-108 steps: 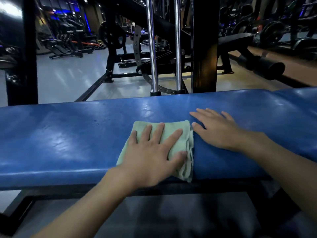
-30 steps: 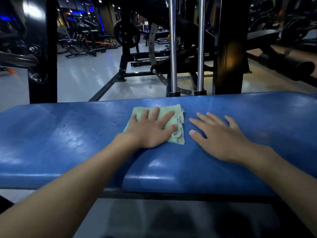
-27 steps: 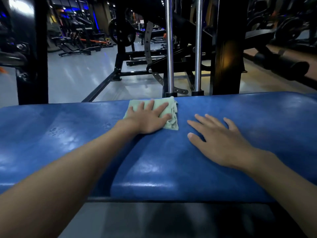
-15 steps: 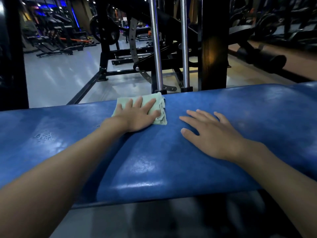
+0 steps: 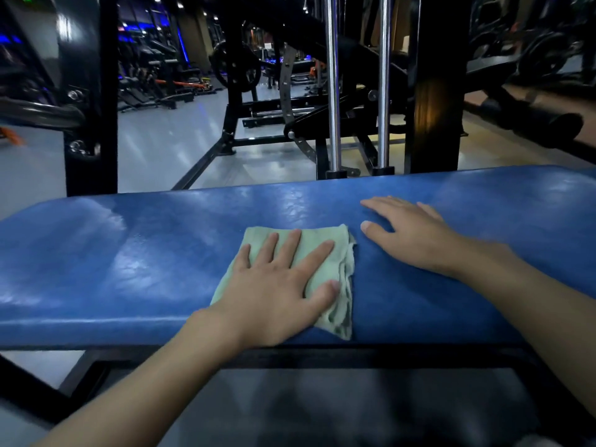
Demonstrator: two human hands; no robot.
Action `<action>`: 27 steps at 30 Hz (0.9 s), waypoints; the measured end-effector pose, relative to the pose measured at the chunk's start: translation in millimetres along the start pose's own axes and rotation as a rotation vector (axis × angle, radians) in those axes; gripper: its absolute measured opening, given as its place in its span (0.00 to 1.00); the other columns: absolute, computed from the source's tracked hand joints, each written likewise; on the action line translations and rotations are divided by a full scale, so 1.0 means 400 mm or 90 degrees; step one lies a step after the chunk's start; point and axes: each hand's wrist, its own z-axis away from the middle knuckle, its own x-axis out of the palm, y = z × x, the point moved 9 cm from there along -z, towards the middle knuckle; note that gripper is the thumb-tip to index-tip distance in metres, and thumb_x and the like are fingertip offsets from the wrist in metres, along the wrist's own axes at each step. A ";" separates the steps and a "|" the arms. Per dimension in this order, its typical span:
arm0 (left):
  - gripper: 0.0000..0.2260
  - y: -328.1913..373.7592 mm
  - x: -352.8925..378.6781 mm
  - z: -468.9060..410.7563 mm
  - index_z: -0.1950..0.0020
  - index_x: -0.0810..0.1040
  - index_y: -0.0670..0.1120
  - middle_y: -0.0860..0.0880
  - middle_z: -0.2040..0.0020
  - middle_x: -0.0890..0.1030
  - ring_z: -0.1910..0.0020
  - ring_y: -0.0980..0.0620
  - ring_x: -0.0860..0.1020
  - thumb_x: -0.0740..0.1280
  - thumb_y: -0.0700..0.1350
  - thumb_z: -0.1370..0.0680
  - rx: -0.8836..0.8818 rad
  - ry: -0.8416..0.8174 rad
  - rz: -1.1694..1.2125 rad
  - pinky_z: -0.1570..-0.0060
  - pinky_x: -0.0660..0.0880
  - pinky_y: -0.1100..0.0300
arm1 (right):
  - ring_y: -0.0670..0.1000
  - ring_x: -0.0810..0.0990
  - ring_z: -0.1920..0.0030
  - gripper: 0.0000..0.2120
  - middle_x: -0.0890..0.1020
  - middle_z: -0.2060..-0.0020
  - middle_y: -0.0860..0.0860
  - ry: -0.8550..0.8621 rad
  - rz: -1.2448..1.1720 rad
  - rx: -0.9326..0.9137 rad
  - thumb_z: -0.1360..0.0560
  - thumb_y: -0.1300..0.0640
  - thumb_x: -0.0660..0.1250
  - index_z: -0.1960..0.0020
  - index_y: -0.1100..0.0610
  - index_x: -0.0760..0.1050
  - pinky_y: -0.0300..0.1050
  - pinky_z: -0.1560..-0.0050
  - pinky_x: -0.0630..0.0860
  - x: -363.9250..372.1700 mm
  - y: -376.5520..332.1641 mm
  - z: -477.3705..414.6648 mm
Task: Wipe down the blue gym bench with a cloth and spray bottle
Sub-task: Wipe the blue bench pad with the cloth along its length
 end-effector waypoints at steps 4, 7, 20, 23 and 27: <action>0.27 -0.053 -0.007 -0.128 0.24 0.40 0.71 0.53 0.18 0.42 0.20 0.46 0.43 0.44 0.70 0.22 -0.019 -0.014 0.016 0.24 0.41 0.39 | 0.43 0.44 0.22 0.28 0.49 0.21 0.41 -0.066 0.065 0.003 0.20 0.36 0.46 0.21 0.41 0.52 0.56 0.23 0.39 0.059 0.004 -0.003; 0.27 -0.106 -0.017 -0.271 0.23 0.41 0.70 0.52 0.18 0.43 0.20 0.45 0.44 0.44 0.70 0.21 -0.041 -0.019 0.021 0.25 0.41 0.39 | 0.43 0.44 0.22 0.29 0.49 0.21 0.41 -0.043 0.065 -0.005 0.21 0.35 0.45 0.22 0.40 0.52 0.56 0.23 0.40 0.056 0.005 -0.006; 0.28 -0.170 -0.030 -0.475 0.22 0.43 0.69 0.51 0.18 0.46 0.20 0.43 0.46 0.43 0.70 0.22 -0.083 -0.034 0.033 0.26 0.41 0.36 | 0.42 0.43 0.22 0.29 0.48 0.21 0.40 -0.050 0.077 0.007 0.23 0.35 0.43 0.22 0.38 0.50 0.56 0.23 0.41 0.065 0.011 -0.014; 0.28 -0.137 -0.014 -0.362 0.22 0.42 0.68 0.51 0.18 0.44 0.20 0.44 0.45 0.43 0.68 0.21 -0.063 -0.016 0.012 0.25 0.42 0.37 | 0.42 0.43 0.22 0.29 0.49 0.21 0.40 -0.048 0.079 0.008 0.22 0.35 0.43 0.22 0.38 0.50 0.55 0.23 0.41 0.063 0.009 -0.011; 0.27 -0.071 -0.005 -0.161 0.22 0.41 0.68 0.51 0.18 0.43 0.20 0.45 0.43 0.43 0.68 0.21 -0.026 -0.003 0.015 0.25 0.42 0.38 | 0.42 0.43 0.22 0.28 0.48 0.21 0.40 -0.062 0.085 0.013 0.21 0.36 0.44 0.22 0.39 0.49 0.54 0.23 0.40 0.058 0.009 -0.008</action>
